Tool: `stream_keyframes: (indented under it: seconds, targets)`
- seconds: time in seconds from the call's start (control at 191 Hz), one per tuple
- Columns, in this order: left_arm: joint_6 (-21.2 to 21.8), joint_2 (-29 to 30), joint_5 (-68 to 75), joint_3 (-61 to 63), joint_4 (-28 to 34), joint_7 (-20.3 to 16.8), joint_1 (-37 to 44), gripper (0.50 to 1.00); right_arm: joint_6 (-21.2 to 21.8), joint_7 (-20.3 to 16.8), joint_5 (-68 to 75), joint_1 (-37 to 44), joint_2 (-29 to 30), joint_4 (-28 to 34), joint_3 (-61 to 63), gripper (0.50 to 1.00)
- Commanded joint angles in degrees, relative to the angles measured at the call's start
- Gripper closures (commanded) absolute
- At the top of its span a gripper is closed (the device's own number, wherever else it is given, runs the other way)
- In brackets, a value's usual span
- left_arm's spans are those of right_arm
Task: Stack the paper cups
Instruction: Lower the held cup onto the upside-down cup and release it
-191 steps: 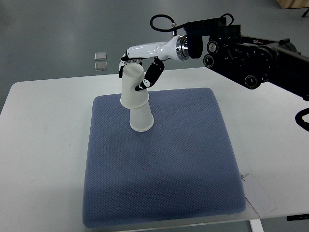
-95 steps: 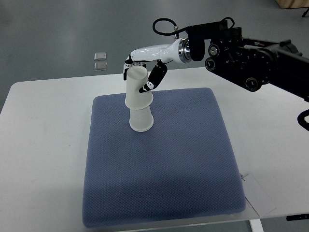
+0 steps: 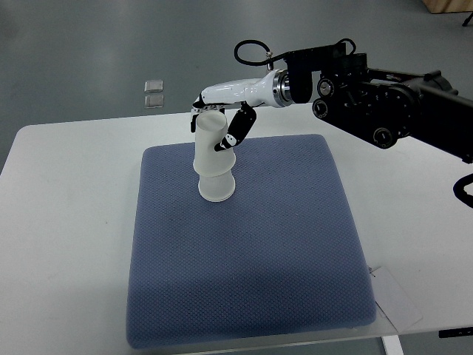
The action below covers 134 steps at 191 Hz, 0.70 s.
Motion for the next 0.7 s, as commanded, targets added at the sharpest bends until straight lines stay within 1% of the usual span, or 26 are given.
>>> stream_keyframes:
  seconds: [0.0, 0.021, 0.026, 0.047, 0.115, 0.131, 0.136, 0.141, 0.152, 0.157, 0.173, 0.178, 0.215, 0.22, 0.225, 0.23, 0.236, 0.241, 0.325, 0.33, 0.335, 0.34, 0.372, 0.697]
  targets:
    - [0.0, 0.0, 0.0, 0.0, 0.0, 0.01, 0.0, 0.5, -0.31, 0.09, 0.0, -0.41, 0.09, 0.0, -0.71, 1.0]
    - [0.0, 0.0, 0.0, 0.0, 0.0, 0.01, 0.0, 0.5, -0.58, 0.09, 0.0, -0.5, 0.09, 0.0, -0.71, 0.991]
    - [0.0, 0.0, 0.0, 0.0, 0.0, 0.01, 0.0, 0.5, -0.75, 0.09, 0.0, -0.5, 0.09, 0.0, -0.71, 0.973]
    - [0.0, 0.0, 0.0, 0.0, 0.0, 0.01, 0.0, 0.5, -1.19, 0.09, 0.0, -0.67, 0.09, 0.0, -0.8, 0.953]
    - [0.0, 0.0, 0.0, 0.0, 0.0, 0.01, 0.0, 0.5, -2.51, 0.09, 0.0, -1.2, 0.09, 0.0, -0.71, 0.91]
    - [0.0, 0.0, 0.0, 0.0, 0.0, 0.01, 0.0, 0.5, -2.95, 0.09, 0.0, -1.37, 0.09, 0.0, -0.71, 0.881]
    - [0.0, 0.0, 0.0, 0.0, 0.0, 0.01, 0.0, 0.5, -2.95, 0.09, 0.0, -1.37, 0.09, 0.0, -0.71, 0.881]
    - [0.0, 0.0, 0.0, 0.0, 0.0, 0.01, 0.0, 0.5, -3.21, 0.09, 0.0, -1.37, 0.09, 0.0, -0.71, 0.863]
    - [0.0, 0.0, 0.0, 0.0, 0.0, 0.01, 0.0, 0.5, -3.21, 0.09, 0.0, -1.37, 0.09, 0.0, -0.71, 0.863]
    - [0.0, 0.0, 0.0, 0.0, 0.0, 0.01, 0.0, 0.5, -3.3, 0.09, 0.0, -1.46, 0.09, 0.0, -0.71, 0.846]
    - [0.0, 0.0, 0.0, 0.0, 0.0, 0.01, 0.0, 0.5, -3.56, 0.09, 0.09, -1.46, 0.09, 0.0, -0.71, 0.832]
    - [0.0, 0.0, 0.0, 0.0, 0.0, 0.01, 0.0, 0.5, -3.74, 0.09, 0.0, -1.55, 0.09, 0.0, -0.71, 0.818]
    - [0.0, 0.0, 0.0, 0.0, 0.0, 0.01, 0.0, 0.5, -4.18, 0.09, 0.0, -1.55, 0.09, 0.0, -0.8, 0.785]
    - [0.0, 0.0, 0.0, 0.0, 0.0, 0.01, 0.0, 0.5, -4.27, 0.09, 0.0, -1.55, 0.09, 0.0, -0.71, 0.771]
    - [0.0, 0.0, 0.0, 0.0, 0.0, 0.01, 0.0, 0.5, -4.27, 0.09, 0.0, -1.55, 0.09, 0.0, -0.71, 0.771]
    - [0.0, 0.0, 0.0, 0.0, 0.0, 0.01, 0.0, 0.5, -4.35, 0.09, 0.0, -1.64, 0.09, 0.0, -0.8, 0.757]
    - [0.0, 0.0, 0.0, 0.0, 0.0, 0.01, 0.0, 0.5, -4.36, 0.09, 0.0, -1.64, 0.09, 0.0, -0.8, 0.756]
    - [0.0, 0.0, 0.0, 0.0, 0.0, 0.01, 0.0, 0.5, -4.44, 0.09, 0.0, -1.64, 0.09, 0.0, -0.8, 0.744]
    - [0.0, 0.0, 0.0, 0.0, 0.0, 0.01, 0.0, 0.5, -4.53, 0.09, 0.09, -1.64, 0.09, 0.0, -0.8, 0.699]
    - [0.0, 0.0, 0.0, 0.0, 0.0, 0.01, 0.0, 0.5, -4.53, 0.09, 0.0, -1.64, 0.09, 0.0, -0.8, 0.687]
    - [0.0, 0.0, 0.0, 0.0, 0.0, 0.01, 0.0, 0.5, -4.53, 0.09, 0.0, -1.64, 0.09, 0.0, -0.8, 0.687]
    - [0.0, 0.0, 0.0, 0.0, 0.0, 0.01, 0.0, 0.5, -4.62, 0.09, 0.0, -1.64, 0.09, 0.0, -0.8, 0.671]
    - [0.0, 0.0, 0.0, 0.0, 0.0, 0.01, 0.0, 0.5, -4.62, 0.09, 0.09, -1.72, 0.09, 0.0, -0.8, 0.64]
    - [0.0, 0.0, 0.0, 0.0, 0.0, 0.01, 0.0, 0.5, -4.62, 0.17, 0.35, -1.73, -0.88, 0.27, -0.62, 0.632]
